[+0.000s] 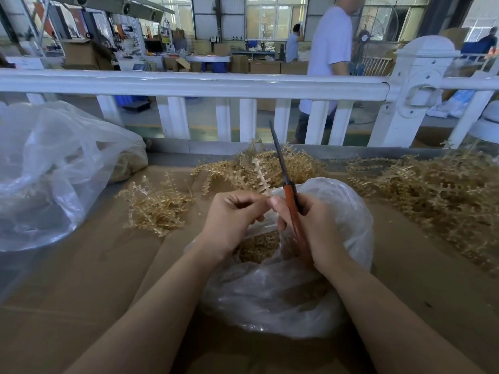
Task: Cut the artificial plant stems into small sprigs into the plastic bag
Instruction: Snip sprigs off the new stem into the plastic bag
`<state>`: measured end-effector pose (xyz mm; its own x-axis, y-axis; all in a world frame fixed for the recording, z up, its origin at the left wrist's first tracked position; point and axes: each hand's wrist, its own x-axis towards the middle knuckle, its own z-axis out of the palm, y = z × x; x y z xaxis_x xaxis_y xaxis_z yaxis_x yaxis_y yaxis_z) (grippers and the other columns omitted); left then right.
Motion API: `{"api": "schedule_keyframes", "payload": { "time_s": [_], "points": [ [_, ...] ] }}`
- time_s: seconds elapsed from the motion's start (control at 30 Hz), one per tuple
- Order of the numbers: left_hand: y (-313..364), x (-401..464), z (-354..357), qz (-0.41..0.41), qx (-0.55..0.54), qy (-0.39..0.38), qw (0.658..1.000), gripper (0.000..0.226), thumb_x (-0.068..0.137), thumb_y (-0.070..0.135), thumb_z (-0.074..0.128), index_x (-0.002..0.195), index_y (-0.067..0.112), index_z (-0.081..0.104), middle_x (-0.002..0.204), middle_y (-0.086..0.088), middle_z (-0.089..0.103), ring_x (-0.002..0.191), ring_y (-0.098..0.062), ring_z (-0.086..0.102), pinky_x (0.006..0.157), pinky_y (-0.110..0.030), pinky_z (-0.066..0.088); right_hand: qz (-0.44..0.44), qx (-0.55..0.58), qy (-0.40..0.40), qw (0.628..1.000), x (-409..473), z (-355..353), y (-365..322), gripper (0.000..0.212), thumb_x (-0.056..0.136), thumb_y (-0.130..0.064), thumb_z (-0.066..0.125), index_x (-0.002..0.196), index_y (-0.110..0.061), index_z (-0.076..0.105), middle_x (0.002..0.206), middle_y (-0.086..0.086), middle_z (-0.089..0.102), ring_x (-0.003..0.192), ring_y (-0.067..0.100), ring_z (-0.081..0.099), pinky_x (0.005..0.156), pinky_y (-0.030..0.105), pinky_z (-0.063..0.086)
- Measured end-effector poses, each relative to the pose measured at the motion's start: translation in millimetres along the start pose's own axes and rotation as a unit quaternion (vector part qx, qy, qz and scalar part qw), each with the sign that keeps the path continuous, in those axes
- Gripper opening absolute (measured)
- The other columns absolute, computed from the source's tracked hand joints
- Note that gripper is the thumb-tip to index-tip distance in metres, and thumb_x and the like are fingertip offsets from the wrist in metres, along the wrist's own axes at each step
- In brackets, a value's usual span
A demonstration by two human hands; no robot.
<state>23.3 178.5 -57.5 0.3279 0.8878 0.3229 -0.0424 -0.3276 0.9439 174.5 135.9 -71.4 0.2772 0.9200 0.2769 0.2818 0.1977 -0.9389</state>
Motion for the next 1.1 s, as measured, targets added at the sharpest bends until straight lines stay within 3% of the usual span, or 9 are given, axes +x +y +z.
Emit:
{"api": "schedule_keyframes", "payload": {
  "time_s": [0.17,0.3,0.37,0.47,0.6,0.77,0.93,1.0,1.1],
  "points": [
    [2.8,-0.3,1.4,-0.005,0.016,-0.003,1.000,0.013,0.089,0.008,0.071,0.077,0.007,0.076,0.061,0.006,0.066,0.057,-0.004,0.054,0.055,-0.015,0.042,-0.003,0.039,-0.007,0.999,3.0,-2.2,3.1,0.023,0.089,-0.034,0.074,0.076,-0.016,0.073,0.063,0.002,0.070,0.054,0.007,0.062,0.055,0.017,0.049],
    [-1.1,-0.8,1.7,-0.006,0.061,0.028,0.998,0.025,0.089,0.019,0.073,0.069,0.004,0.070,0.066,-0.019,0.062,0.060,-0.018,0.050,0.059,-0.031,0.043,-0.001,0.043,-0.004,0.999,5.1,-2.3,7.0,0.020,0.089,-0.032,0.073,0.076,-0.018,0.071,0.065,0.006,0.069,0.056,0.012,0.063,0.058,0.022,0.053],
    [-2.9,-0.6,1.8,0.000,0.057,0.067,0.996,0.029,0.084,0.022,0.079,0.068,0.011,0.058,0.063,-0.012,0.052,0.061,-0.019,0.045,0.059,-0.034,0.040,-0.005,0.042,-0.003,0.999,5.2,-3.7,7.9,0.021,0.091,-0.030,0.074,0.075,-0.016,0.070,0.065,0.011,0.068,0.057,0.015,0.063,0.060,0.024,0.053],
    [-3.7,0.6,-0.9,0.029,0.048,0.097,0.994,0.028,0.082,0.024,0.081,0.082,0.022,0.053,0.077,0.006,0.049,0.068,-0.008,0.044,0.064,-0.025,0.042,-0.013,0.053,-0.009,0.998,4.5,-4.7,7.8,0.022,0.089,-0.031,0.072,0.076,-0.014,0.069,0.066,0.011,0.068,0.056,0.013,0.062,0.058,0.021,0.052],
    [-1.7,0.3,-3.9,0.076,0.129,0.081,0.985,0.021,0.086,0.030,0.076,0.103,0.038,0.066,0.102,0.009,0.045,0.088,0.005,0.045,0.083,-0.016,0.044,-0.015,0.050,-0.016,0.999,4.6,-3.9,7.3,0.018,0.087,-0.029,0.071,0.078,-0.013,0.068,0.063,0.009,0.067,0.059,0.012,0.064,0.062,0.017,0.053],
    [1.7,0.6,-2.6,0.108,0.146,0.044,0.982,0.011,0.087,0.018,0.074,0.089,0.028,0.071,0.108,0.006,0.047,0.106,0.005,0.046,0.094,-0.013,0.039,-0.010,0.039,-0.014,0.999,6.1,-4.4,7.4,0.023,0.093,-0.018,0.069,0.073,-0.007,0.065,0.060,0.005,0.066,0.056,0.012,0.062,0.060,0.017,0.051],
    [1.2,0.5,-0.4,0.143,0.144,0.057,0.978,0.010,0.088,0.012,0.073,0.085,0.021,0.069,0.095,0.008,0.061,0.088,-0.010,0.056,0.080,-0.032,0.046,-0.014,0.002,-0.012,1.000,4.4,-5.3,4.8,0.020,0.091,-0.028,0.072,0.078,-0.012,0.069,0.065,0.004,0.068,0.061,0.015,0.066,0.065,0.034,0.056],
    [2.0,0.4,-0.2,0.122,0.097,0.070,0.985,0.019,0.090,0.010,0.070,0.083,0.026,0.065,0.091,-0.001,0.067,0.088,-0.021,0.061,0.080,-0.043,0.051,-0.026,-0.011,-0.008,1.000,2.5,-4.1,3.6,0.016,0.089,-0.035,0.074,0.081,-0.023,0.069,0.066,-0.007,0.069,0.063,0.009,0.067,0.062,0.031,0.054],
    [2.8,1.2,-4.2,0.087,0.023,0.084,0.992,0.014,0.093,0.009,0.066,0.084,0.019,0.063,0.085,0.003,0.063,0.081,-0.015,0.058,0.075,-0.036,0.050,-0.039,-0.060,0.006,0.997,0.1,-3.3,2.8,0.036,0.076,-0.066,0.070,0.085,-0.031,0.066,0.070,-0.014,0.069,0.066,0.005,0.067,0.064,0.029,0.053]
  ]
}}
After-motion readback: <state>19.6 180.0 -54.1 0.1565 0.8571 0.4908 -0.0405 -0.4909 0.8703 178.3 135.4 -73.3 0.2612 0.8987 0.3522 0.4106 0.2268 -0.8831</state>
